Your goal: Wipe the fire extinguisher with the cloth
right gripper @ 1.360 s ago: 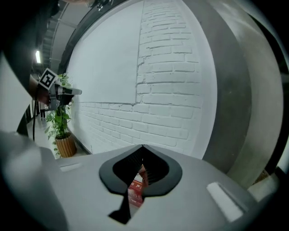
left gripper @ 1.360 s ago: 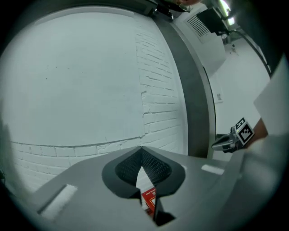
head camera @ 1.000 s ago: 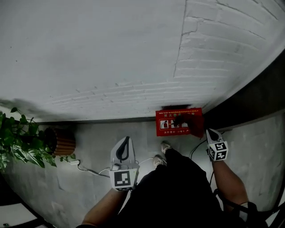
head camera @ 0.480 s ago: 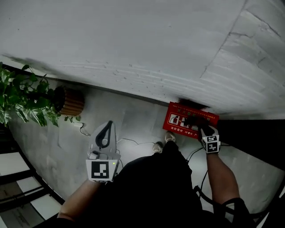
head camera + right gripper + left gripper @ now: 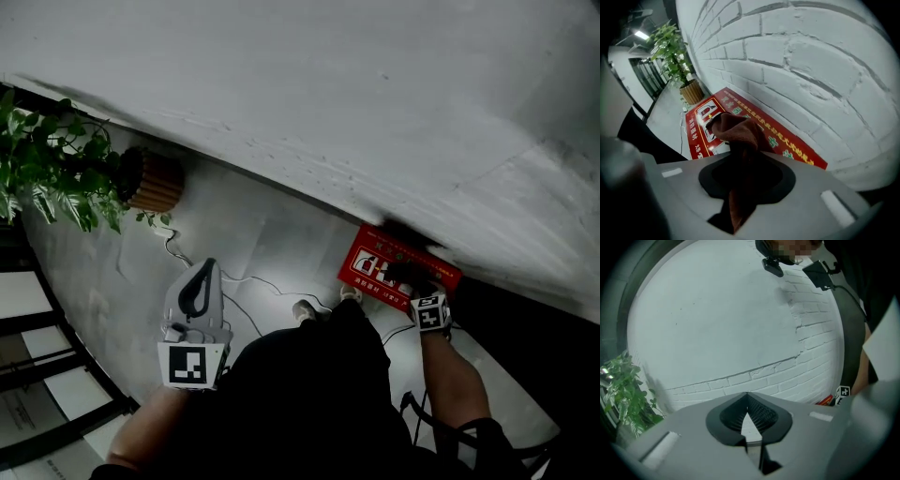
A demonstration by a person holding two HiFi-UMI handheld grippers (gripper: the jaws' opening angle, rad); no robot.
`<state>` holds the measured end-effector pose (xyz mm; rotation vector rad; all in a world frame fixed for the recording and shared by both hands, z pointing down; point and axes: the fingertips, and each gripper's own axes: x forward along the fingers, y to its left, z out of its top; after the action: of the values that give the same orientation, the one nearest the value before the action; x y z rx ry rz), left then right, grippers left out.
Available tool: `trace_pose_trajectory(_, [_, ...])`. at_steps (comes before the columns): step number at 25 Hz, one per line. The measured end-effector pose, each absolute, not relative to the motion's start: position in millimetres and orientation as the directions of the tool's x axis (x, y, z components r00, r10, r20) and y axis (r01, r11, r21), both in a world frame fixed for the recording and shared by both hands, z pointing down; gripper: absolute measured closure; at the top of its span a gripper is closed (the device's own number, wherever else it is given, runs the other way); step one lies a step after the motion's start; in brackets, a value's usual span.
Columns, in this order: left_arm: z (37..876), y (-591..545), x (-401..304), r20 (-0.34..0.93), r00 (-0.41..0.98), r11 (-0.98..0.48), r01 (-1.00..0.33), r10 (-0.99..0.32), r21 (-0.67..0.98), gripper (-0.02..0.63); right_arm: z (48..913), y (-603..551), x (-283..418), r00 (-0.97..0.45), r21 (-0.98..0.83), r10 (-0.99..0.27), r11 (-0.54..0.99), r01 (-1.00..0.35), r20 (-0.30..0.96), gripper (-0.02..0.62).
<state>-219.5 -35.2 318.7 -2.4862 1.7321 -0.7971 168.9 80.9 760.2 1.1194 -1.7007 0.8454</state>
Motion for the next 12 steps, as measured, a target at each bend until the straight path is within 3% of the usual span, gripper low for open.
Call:
trace_pose_trajectory(6, [313,-16,-257,0.404,0.116,-0.263,-0.907,-0.908,-0.33,0.606,745,-10,77,-0.34,-0.058,-0.399,0.573,-0.818,0.851,0.52])
trace_pose_trajectory(12, [302,8,-296,0.397,-0.019,-0.149,-0.91,-0.918,-0.386,0.606,749,-68,-3,-0.443,-0.103,-0.342,0.684,-0.722,0.828,0.52])
